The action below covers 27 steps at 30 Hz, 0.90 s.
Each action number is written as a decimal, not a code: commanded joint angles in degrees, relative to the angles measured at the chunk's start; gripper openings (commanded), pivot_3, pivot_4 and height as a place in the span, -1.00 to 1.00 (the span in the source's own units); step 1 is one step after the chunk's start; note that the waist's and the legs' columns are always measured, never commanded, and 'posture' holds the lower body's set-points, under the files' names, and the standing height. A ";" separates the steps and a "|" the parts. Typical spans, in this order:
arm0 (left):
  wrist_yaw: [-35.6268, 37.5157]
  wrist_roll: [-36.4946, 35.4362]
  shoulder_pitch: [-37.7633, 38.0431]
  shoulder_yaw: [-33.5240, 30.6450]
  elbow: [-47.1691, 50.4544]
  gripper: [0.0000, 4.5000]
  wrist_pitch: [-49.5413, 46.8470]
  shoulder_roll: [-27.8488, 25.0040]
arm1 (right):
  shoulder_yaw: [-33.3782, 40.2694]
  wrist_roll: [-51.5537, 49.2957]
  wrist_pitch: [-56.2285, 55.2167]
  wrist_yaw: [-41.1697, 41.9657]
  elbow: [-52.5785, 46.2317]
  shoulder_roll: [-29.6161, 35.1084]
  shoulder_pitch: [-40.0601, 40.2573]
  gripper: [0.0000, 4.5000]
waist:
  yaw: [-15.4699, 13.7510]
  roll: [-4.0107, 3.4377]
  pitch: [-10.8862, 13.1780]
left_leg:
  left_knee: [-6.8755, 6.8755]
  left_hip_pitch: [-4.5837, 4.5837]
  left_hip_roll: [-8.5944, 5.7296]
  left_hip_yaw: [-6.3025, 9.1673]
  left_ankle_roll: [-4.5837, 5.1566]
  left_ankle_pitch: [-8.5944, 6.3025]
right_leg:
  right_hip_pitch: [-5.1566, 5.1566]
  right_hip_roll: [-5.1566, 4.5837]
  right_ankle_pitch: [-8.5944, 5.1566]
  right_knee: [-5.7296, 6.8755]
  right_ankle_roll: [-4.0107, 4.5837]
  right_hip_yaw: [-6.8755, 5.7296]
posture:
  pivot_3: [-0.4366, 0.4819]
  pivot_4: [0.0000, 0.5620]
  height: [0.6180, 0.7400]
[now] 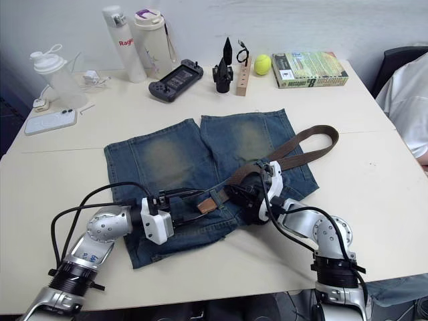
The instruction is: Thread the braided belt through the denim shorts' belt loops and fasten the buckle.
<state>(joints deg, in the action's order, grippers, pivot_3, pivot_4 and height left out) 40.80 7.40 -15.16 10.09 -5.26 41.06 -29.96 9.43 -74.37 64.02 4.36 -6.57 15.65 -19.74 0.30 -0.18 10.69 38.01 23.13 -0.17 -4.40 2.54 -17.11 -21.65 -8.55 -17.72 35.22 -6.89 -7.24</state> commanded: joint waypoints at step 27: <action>-0.86 2.90 -1.61 2.75 1.58 -0.97 3.71 -5.29 | 0.03 0.26 1.03 -0.30 -0.12 -0.66 0.22 -1.00 | 0.22 0.00 0.00 | 0.00 -0.01 0.04 0.01 0.00 0.00 | 0.00 -0.01 0.00 0.00 0.00 -0.03 | -0.05 -0.47 0.67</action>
<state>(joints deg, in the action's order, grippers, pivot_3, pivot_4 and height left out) 39.71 10.49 -17.17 12.44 -5.30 43.71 -34.44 9.45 -74.36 64.66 4.43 -6.60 15.28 -19.97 0.52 -0.18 10.69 38.01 23.12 -0.12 -4.40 2.54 -17.11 -21.65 -8.55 -17.72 35.22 -6.88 -7.27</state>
